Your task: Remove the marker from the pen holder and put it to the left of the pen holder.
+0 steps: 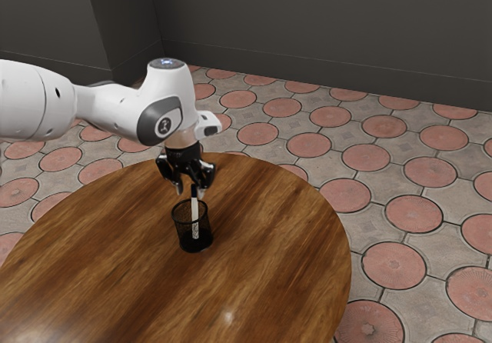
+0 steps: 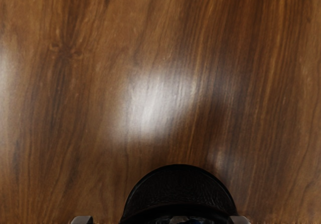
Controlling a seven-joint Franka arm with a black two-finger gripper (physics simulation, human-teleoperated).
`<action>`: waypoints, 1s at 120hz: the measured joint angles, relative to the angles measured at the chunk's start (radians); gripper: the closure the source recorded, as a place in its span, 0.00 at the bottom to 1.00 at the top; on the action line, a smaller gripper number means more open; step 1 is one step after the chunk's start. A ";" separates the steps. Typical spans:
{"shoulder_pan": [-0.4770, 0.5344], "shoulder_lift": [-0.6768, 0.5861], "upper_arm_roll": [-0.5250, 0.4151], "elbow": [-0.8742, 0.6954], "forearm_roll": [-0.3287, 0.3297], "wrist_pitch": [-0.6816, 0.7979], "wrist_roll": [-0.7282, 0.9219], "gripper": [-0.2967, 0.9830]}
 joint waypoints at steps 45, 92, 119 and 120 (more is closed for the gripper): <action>-0.002 -0.081 0.000 -0.038 0.005 -0.010 0.003 0.80; -0.045 -0.250 0.093 0.095 0.130 -0.282 -0.026 0.84; 0.159 -0.058 0.084 0.158 0.116 -0.509 -0.014 0.84; 0.161 -0.045 0.081 0.168 0.114 -0.516 -0.013 0.84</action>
